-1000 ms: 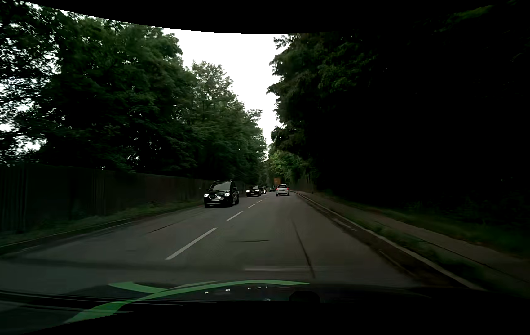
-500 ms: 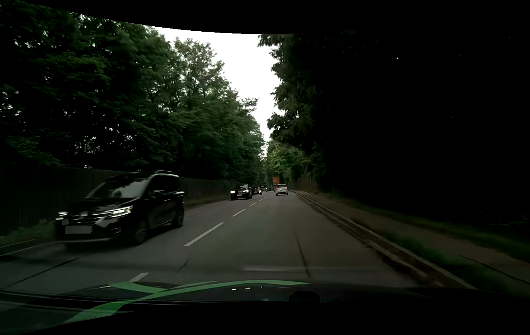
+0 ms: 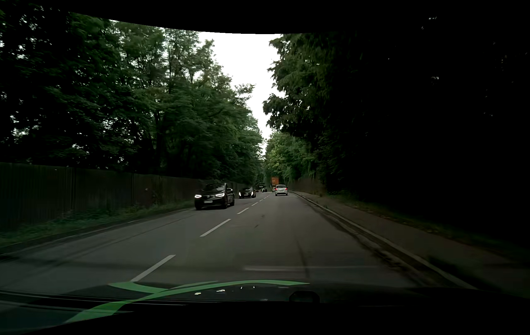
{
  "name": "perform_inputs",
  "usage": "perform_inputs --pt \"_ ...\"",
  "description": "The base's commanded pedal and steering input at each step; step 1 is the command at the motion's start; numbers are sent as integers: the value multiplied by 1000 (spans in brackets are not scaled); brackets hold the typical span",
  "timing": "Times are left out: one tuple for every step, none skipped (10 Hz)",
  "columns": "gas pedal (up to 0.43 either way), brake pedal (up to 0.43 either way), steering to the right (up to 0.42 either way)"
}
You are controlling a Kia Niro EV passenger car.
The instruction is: Follow the waypoints while adhering to traffic rules and regulations
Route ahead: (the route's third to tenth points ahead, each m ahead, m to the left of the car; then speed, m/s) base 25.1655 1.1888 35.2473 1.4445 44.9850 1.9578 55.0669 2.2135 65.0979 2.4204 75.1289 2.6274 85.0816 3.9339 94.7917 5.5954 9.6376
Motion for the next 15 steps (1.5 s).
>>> perform_inputs --pt "138 0 -2" --pt "138 0 -3" --pt "138 0 -3" --pt "138 0 -4" --pt "138 0 -4" --pt "138 0 -4" --pt "138 0 -4" --pt "138 0 -4" --pt "138 0 -4" --pt "138 0 -4" --pt "150 0 -4" --pt "150 0 -4" --pt "150 0 -4" --pt "150 0 -4" --pt "150 0 -4"
